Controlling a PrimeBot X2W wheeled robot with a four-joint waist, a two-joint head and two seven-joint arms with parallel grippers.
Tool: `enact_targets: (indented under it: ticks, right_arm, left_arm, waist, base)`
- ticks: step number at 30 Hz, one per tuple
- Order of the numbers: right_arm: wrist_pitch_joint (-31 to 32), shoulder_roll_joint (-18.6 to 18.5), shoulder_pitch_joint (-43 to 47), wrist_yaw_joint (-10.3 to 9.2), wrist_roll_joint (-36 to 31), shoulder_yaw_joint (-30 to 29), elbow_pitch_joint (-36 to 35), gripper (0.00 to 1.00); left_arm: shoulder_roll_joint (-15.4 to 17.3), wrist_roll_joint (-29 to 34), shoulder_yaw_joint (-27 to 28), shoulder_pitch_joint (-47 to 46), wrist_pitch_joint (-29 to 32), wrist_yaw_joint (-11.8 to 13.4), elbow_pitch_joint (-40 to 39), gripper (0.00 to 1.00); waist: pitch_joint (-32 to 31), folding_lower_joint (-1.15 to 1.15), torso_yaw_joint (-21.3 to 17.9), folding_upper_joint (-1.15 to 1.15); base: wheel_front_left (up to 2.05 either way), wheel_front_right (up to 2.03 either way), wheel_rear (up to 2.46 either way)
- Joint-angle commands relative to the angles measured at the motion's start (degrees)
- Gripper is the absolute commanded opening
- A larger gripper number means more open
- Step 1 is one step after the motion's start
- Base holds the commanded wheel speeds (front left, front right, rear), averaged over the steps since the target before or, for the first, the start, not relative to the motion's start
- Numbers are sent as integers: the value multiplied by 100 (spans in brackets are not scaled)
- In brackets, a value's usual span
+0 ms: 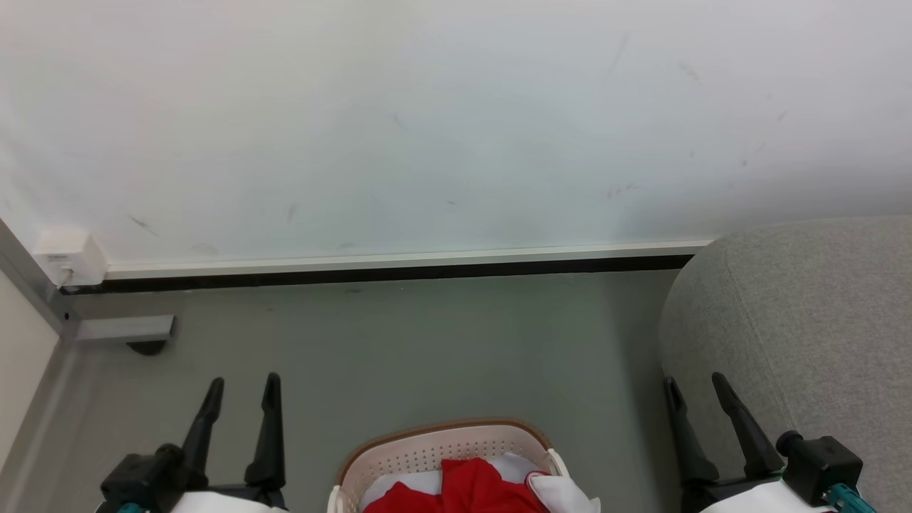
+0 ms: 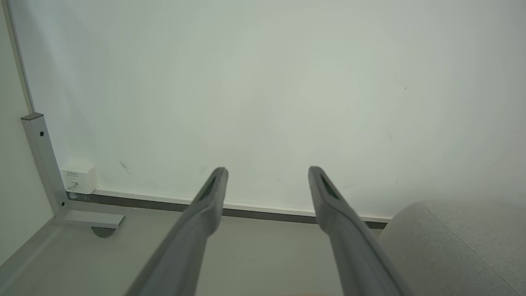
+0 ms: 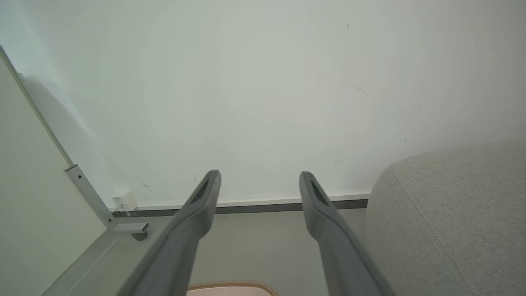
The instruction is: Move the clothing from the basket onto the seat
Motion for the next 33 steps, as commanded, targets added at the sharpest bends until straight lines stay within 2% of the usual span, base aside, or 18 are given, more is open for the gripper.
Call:
enact_targets:
  ticks: [1,24,33]
  right_arm:
    - [-54,-22,-86,-9,-155,19,-58,100]
    - [-284,-28,-73,-11,-816,89,-188,100]
    - [-314,-29,-96,-12,-884,133,-176,100]
  left_arm:
    - [13,180,7,54,-62,-32,-60,100]
    - [-90,1049,101,134,-291,-145,-101,100]
    - [-118,1131,140,114,-323,-195,-62,100]
  waist:
    - [-1,0,1,0]
    - [-59,0,-48,0]
    - [-41,0,-81,0]
  base:
    - [0,0,0]
    - [0,0,0]
    - [0,0,0]
